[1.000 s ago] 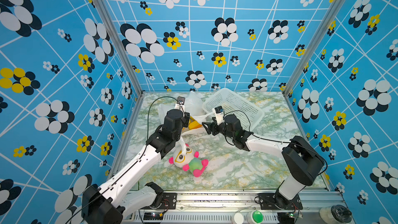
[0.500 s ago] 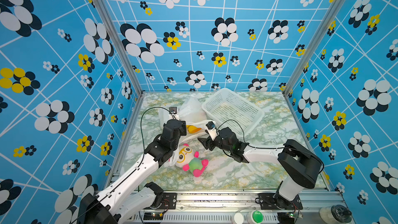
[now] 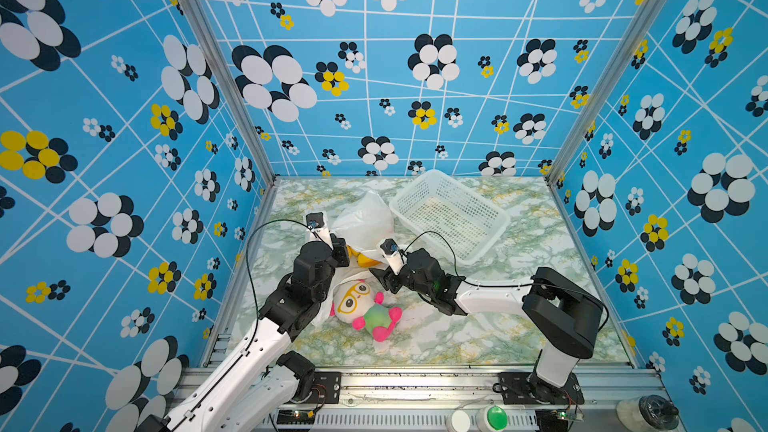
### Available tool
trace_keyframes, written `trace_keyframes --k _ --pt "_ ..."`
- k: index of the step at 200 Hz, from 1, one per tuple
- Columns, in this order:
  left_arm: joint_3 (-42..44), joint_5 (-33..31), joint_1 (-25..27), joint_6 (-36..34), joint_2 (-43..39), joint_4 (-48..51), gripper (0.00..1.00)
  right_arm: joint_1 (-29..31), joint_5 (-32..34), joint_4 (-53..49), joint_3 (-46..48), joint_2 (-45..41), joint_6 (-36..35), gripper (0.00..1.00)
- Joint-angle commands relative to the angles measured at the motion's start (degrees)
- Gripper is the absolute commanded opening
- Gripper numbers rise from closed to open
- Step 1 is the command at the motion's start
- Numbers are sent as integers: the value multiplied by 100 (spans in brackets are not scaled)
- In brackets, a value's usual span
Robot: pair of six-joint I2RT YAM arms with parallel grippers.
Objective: Untie the knot of the plastic bag and take out the fruit
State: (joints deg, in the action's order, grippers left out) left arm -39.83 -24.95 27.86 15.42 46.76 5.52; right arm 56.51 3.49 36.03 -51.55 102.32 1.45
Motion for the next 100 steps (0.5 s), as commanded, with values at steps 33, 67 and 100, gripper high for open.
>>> trace_keyframes --k 33,67,100 --pt "-76 888 -774 -69 -46 -104 0 21 3 1052 784 -590 -564 59" --pt "-32 1267 -1008 124 -23 86 0 76 -762 350 629 -858 -998 45" --pt "-63 1396 -1003 114 -9 87 0 278 -1026 351 519 -713 -1081 41"
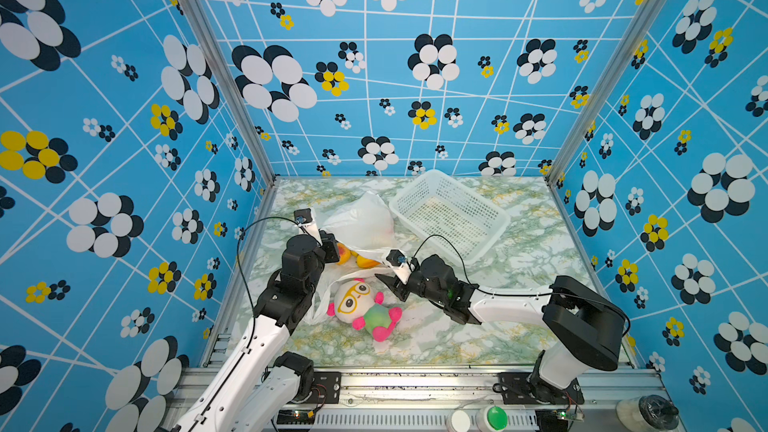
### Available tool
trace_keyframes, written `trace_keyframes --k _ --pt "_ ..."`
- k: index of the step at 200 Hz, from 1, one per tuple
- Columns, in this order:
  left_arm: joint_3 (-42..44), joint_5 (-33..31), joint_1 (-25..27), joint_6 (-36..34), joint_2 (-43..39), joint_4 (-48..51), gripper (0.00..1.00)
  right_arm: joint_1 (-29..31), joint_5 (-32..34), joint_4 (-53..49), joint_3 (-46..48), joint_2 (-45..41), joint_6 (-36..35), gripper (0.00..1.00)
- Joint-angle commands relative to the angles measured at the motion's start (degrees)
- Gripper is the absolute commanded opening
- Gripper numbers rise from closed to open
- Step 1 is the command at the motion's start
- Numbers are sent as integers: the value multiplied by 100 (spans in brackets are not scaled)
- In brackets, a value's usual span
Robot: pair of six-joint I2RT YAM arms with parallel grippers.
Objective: Untie the knot of the plastic bag and take out the fruit
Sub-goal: 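Lower the right gripper into the open bag above the fruit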
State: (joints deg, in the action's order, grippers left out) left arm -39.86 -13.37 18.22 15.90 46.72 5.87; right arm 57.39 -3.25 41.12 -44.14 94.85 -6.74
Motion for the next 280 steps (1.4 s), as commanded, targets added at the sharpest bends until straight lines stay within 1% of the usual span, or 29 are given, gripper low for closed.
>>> trace_keyframes --k 1,20,37,58,71,110,121,148,153,165,177,184,199,207,223,243,258,267,273,280 --pt "-63 233 -38 68 -5 62 0 197 -344 -180 -238 47 -268 41" --pt "-113 226 -41 122 -30 201 0 404 26 -438 -563 292 -396 38" --pt "-58 314 -44 150 -73 163 0 449 278 -881 -1085 633 -141 37" --pt "8 471 -40 176 -121 86 0 448 940 -1607 -1972 1200 226 33" --pt "17 541 -40 185 -128 81 0 449 1281 -1831 -2359 1546 361 33" --pt "110 321 -53 341 -176 135 0 448 1792 -2150 -3133 2369 755 33" --pt "67 361 -54 386 -189 160 0 443 1909 -2255 -3283 2568 788 34" --pt "-252 477 -48 335 -41 158 0 440 2221 -2470 -3640 2943 843 34" --pt "-387 468 -51 325 17 204 0 437 2273 -2520 -3710 3139 867 34" --pt "-645 387 -48 350 159 318 0 426 2345 -2589 -3826 3275 924 35" --pt "-829 199 -54 430 268 336 0 421 2307 -2571 -3856 3325 962 44" --pt "-901 55 -60 523 313 336 0 422 2275 -2545 -3848 3330 977 47" --pt "-973 -160 -60 871 397 421 0 422 2172 -2529 -3872 3330 1011 53" --pt "-876 -262 -56 1055 397 358 0 421 2154 -2559 -3898 3316 1041 54" --pt "-706 -790 -54 1545 409 508 0 409 2130 -2531 -3831 3221 1080 56" --pt "-796 -759 -72 1451 547 508 0 396 2012 -2272 -3614 3094 1045 63" --pt "-1044 -343 -134 1104 748 241 0 342 2046 -2327 -3725 3109 1122 64" --pt "-1303 -139 -171 1018 892 241 0 278 2060 -2428 -3849 3122 1249 64" --pt "-1507 -125 -184 995 995 304 0 224 2004 -2459 -3905 3121 1347 64" --pt "-1784 -286 -189 997 1109 433 0 167 1898 -2452 -3934 3112 1455 64"
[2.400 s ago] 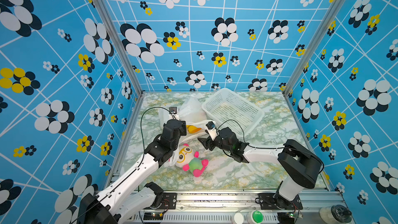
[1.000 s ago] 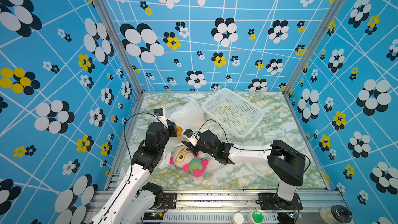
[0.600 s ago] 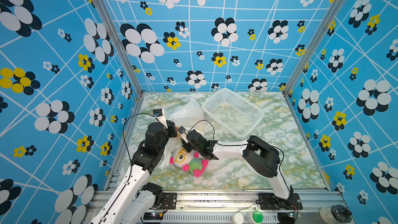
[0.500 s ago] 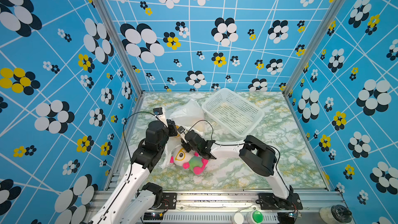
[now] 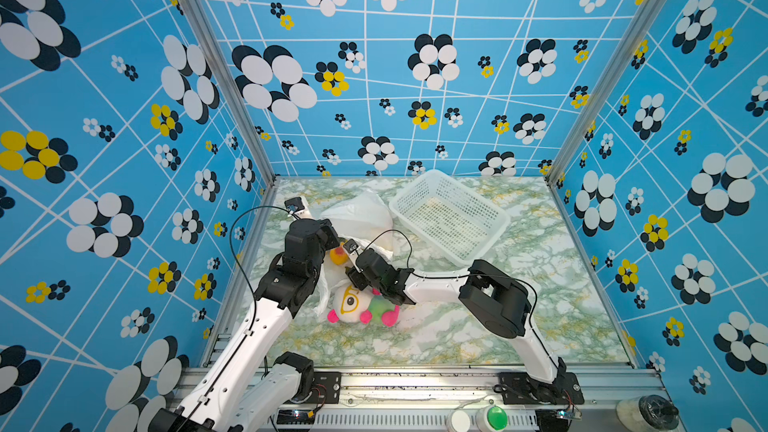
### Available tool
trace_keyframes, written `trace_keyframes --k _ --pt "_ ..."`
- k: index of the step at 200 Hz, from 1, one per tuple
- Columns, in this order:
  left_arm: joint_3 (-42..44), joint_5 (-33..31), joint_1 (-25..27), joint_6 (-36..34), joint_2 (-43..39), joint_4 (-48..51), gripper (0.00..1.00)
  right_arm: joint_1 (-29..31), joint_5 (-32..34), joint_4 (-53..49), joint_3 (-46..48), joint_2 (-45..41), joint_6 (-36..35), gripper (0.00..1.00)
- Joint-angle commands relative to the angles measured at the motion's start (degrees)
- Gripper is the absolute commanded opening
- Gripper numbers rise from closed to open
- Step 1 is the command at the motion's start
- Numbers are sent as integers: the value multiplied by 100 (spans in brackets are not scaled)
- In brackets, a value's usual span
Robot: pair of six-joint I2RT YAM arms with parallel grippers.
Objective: Untie the knot of the plastic bag and take out the fruit
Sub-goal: 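Lower the right gripper into the open bag above the fruit, then close the right gripper on the red-blushed yellow mango inside the bag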
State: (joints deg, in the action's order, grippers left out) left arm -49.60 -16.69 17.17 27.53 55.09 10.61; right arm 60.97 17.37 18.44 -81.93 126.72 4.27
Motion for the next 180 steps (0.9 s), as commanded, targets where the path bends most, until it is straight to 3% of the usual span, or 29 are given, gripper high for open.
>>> trace_keyframes --k 1,23,44,72,87,100,127,163,180 --pt "-851 23 -92 -172 290 -20 0 -200 -176 -183 -156 -76 368 64" --pt "-1492 -557 -217 -316 588 396 0 -293 -232 -100 -205 -72 513 71" --pt "-1465 -86 -393 -371 718 46 0 -296 -290 -64 -315 21 479 77" --pt "-1219 517 -390 22 728 -365 0 -296 -455 -237 -636 181 488 77" --pt "-1368 1214 -357 -67 853 -383 0 -301 -605 -440 -832 220 404 77" --pt "-1755 856 -264 -48 1008 195 0 -296 -631 -648 -927 207 348 76" --pt "-1647 637 -267 -55 972 119 0 -296 -779 -695 -923 162 349 79" --pt "-1537 916 -234 -321 450 167 0 -294 -1634 -862 -1262 304 387 85" --pt "-1540 988 -233 -382 308 283 0 -290 -1887 -1002 -1400 433 465 93"
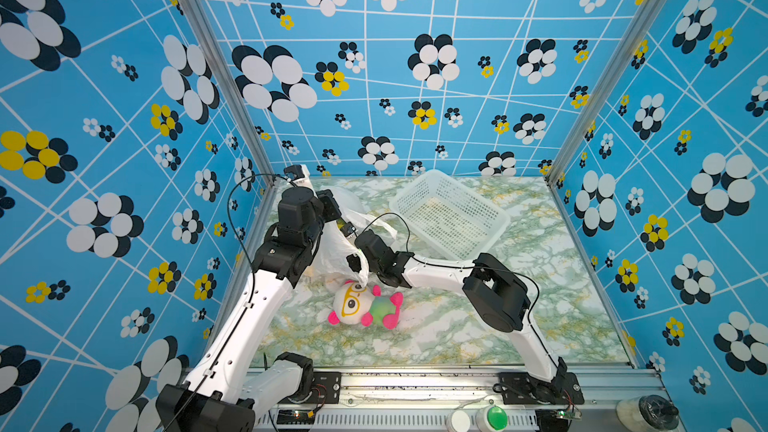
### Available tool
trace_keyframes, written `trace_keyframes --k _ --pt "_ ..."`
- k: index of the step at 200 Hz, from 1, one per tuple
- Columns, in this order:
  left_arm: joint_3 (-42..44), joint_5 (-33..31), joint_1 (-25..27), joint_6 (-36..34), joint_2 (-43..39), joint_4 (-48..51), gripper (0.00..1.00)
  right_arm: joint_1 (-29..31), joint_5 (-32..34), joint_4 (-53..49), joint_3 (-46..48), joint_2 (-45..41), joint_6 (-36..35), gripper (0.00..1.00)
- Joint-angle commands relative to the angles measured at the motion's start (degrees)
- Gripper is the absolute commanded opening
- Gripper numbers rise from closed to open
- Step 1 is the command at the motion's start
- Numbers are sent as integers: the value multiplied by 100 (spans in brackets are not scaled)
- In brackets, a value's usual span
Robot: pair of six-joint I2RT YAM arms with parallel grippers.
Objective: Untie the knot of the plastic bag and take out the fruit
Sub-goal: 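Close the right gripper on the red-blushed yellow mango inside the bag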
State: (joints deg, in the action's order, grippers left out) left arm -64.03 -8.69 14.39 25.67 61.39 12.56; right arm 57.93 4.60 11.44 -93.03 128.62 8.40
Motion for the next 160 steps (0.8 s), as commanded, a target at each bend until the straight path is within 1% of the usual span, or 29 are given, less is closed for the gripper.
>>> trace_keyframes --k 1,14,25,42,77,126,160 --pt "-99 199 41 -195 -325 89 0 15 -619 -315 -301 252 54 93" --pt "-58 235 43 -213 -363 93 0 31 -594 -681 -550 426 98 98" --pt "-30 226 42 -179 -341 102 0 42 -503 -1114 -846 609 117 98" --pt "-20 278 43 -133 -208 133 0 54 -394 -1433 -1056 809 106 99" --pt "-196 262 9 -177 130 256 0 141 -680 -1576 -1049 911 -141 99" --pt "-244 336 -99 -157 356 257 0 286 -1036 -1487 -962 752 -433 99" --pt "-197 411 -122 -136 322 177 0 292 -975 -1849 -1503 1173 -312 99"
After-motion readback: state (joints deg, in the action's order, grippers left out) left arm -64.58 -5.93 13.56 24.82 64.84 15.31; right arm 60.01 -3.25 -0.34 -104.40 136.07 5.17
